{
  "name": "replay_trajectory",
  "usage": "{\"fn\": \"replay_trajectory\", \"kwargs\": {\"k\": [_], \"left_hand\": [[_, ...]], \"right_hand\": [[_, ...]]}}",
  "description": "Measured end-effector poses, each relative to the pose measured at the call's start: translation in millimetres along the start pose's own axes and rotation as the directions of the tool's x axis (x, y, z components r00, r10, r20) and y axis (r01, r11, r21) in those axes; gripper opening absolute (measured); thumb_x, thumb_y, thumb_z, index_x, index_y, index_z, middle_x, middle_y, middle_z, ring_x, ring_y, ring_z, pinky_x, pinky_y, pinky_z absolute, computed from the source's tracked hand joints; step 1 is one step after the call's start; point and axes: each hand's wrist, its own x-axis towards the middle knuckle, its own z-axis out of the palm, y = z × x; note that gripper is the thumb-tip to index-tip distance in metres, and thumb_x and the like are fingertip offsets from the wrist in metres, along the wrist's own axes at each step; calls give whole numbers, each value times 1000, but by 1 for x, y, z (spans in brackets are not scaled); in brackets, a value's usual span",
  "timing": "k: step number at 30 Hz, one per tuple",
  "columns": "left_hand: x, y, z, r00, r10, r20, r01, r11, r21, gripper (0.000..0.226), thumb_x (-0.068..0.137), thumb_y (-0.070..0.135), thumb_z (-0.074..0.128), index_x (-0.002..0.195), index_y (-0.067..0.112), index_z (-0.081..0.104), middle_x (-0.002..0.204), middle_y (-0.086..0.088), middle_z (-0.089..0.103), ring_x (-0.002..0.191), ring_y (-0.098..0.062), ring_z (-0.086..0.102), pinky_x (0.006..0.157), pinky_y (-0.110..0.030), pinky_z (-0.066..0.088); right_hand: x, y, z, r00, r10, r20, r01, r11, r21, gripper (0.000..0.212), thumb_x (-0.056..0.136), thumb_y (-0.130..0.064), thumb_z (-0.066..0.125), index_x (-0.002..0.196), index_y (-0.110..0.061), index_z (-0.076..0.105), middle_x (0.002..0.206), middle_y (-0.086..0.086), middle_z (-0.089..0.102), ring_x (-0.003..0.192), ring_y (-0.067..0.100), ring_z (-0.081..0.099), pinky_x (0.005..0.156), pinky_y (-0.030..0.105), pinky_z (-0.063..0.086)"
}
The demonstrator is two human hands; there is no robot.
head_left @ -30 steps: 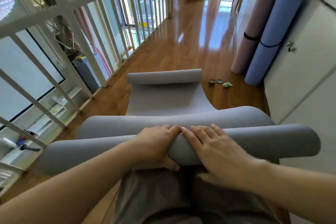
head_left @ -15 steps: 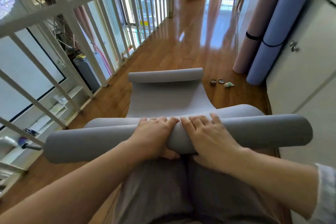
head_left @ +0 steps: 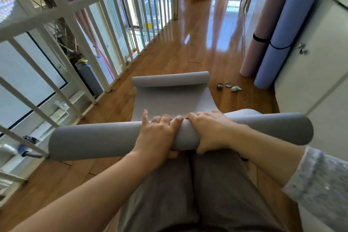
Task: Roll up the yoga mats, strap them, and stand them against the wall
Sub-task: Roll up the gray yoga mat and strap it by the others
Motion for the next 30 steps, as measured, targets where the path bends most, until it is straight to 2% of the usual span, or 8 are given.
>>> {"fn": "replay_trajectory", "kwargs": {"k": [2,5,10,17,19,25,27,30], "left_hand": [[3,-1,-2,1000,-3,16,3,1000,-14,91,77,54,65,148,28,15,138,0,44,125,-23,46,114,-55,11],[4,1,-1,1000,5,30,-5,1000,-23,89,77,51,67,147,28,17,136,-1,46,124,-25,46,114,-55,13],[8,-2,-24,1000,-5,4,5,1000,-16,86,75,53,66,145,29,22,134,-1,48,122,-25,49,112,-59,11],[-29,6,-81,992,39,-120,-30,997,75,86,77,58,61,145,29,16,133,2,47,123,-23,49,113,-59,7],[-44,15,-74,996,51,-72,-44,995,94,85,78,56,61,145,29,15,133,1,46,122,-23,48,113,-59,4],[-61,36,-24,977,73,202,-62,996,-59,86,77,46,69,145,28,19,135,-2,45,126,-25,44,115,-57,3],[-53,30,-19,969,86,231,-63,993,-105,86,74,49,70,143,29,23,132,-1,47,125,-25,45,115,-56,9],[-35,16,-20,943,157,292,-95,972,-215,86,68,59,72,139,31,31,130,3,51,120,-21,49,109,-47,30]], "right_hand": [[-4,-3,22,970,1,-243,-35,990,-135,98,58,-52,80,140,-19,38,124,5,57,113,27,56,106,56,31],[-8,-2,43,913,-44,-405,-13,991,-136,87,53,-51,82,128,-18,52,110,6,66,95,28,65,92,49,48],[-7,-2,-4,939,-111,-326,62,986,-157,66,73,-54,67,126,-23,44,110,-1,61,95,19,60,84,32,47],[-57,-16,-52,898,-169,-406,55,959,-278,66,63,-59,68,118,-27,52,97,-5,64,84,17,64,75,32,49],[-71,-21,-39,908,-161,-387,62,965,-256,66,59,-59,69,114,-26,56,91,-6,66,77,15,63,71,30,49],[-78,-30,26,984,-121,-131,104,986,-130,71,67,-57,63,128,-24,45,113,-4,61,99,19,60,90,35,44],[-72,-27,27,988,-115,-102,104,988,-112,72,65,-59,64,126,-25,46,111,-5,62,98,18,61,90,35,44],[-59,-21,15,990,-131,-47,129,991,-44,72,61,-62,69,119,-25,49,106,-7,64,93,17,62,84,35,48]]}}
